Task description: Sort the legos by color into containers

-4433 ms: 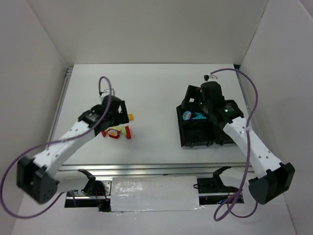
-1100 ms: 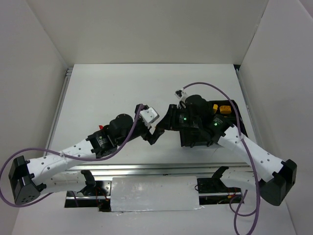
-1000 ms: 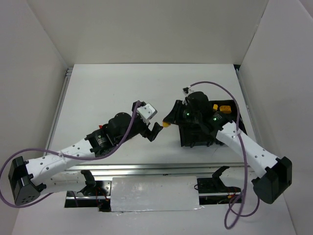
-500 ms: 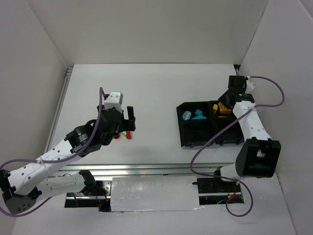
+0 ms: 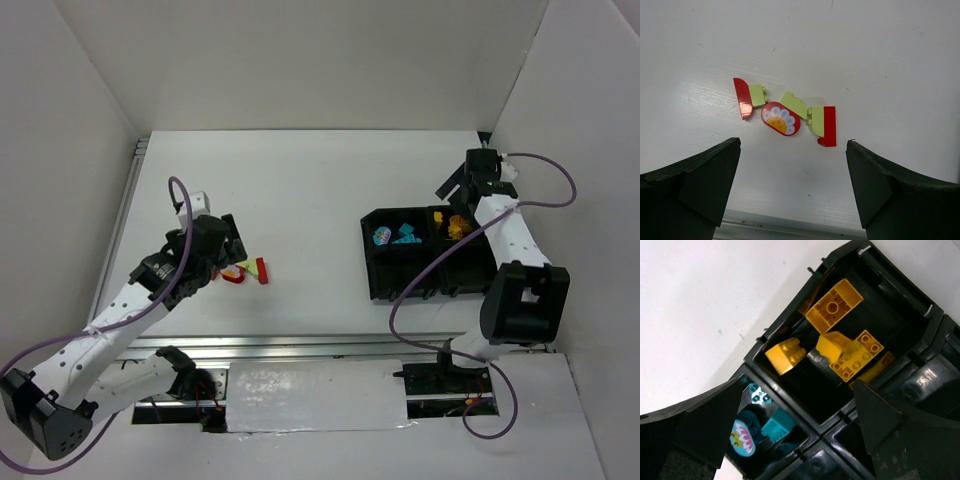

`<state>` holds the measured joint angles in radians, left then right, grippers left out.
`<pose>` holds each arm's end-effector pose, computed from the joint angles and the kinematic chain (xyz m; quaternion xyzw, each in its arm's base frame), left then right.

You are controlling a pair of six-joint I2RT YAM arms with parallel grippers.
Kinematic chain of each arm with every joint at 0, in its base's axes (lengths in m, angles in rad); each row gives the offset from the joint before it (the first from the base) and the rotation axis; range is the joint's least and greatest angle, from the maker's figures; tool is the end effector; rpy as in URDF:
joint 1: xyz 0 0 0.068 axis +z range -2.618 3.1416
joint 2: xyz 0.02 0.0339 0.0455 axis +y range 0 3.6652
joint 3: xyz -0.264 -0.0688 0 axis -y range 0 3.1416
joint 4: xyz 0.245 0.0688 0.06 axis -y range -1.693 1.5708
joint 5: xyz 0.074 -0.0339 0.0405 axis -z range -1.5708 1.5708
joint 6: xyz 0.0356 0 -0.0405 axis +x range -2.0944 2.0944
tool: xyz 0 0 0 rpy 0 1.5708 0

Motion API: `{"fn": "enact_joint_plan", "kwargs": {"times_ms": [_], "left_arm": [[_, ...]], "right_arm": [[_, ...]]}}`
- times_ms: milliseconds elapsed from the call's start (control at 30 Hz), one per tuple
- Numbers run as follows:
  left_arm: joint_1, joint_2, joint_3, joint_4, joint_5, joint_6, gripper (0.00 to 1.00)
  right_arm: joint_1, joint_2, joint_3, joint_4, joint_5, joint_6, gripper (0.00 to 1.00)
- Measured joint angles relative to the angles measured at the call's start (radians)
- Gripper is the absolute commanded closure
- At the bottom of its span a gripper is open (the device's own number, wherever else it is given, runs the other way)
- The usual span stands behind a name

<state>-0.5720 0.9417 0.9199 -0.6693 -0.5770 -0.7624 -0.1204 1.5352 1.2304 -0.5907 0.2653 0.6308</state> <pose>0.1710 -0.0870 0.3154 -0.2031 0.8520 -0.0504 0.4800 0.3265 -0.0489 0.2765 0.3838 0.8540 -0.0379 0.3492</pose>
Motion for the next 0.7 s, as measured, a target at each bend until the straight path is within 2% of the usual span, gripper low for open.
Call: {"fn": "enact_joint_plan", "kwargs": {"times_ms": [100,267,367,533,700], "left_arm": [[0.008,0.021,-0.013,0.026,0.025,-0.014,0.01],[0.012,0.131,-0.027,0.072,0.079,-0.04,0.01],[0.013,0.213,-0.027,0.1,0.109,-0.061,0.01],[0.01,0.324,-0.027,0.132,0.126,-0.134,0.03],[-0.012,0.419,-0.03,0.178,0.114,-0.196,0.06]], "right_arm": [[0.039,-0.056,0.0,-0.006,-0.008,-0.002,0.0],[0.261,-0.202,-0.016,0.007,-0.024,-0.015,0.0],[0.335,-0.286,-0.071,0.04,-0.082,-0.021,0.0],[0.352,-0.383,-0.185,0.051,-0.159,-0.024,0.0],[0.354,-0.433,-0.225,0.051,-0.225,-0.042,0.0]]}}
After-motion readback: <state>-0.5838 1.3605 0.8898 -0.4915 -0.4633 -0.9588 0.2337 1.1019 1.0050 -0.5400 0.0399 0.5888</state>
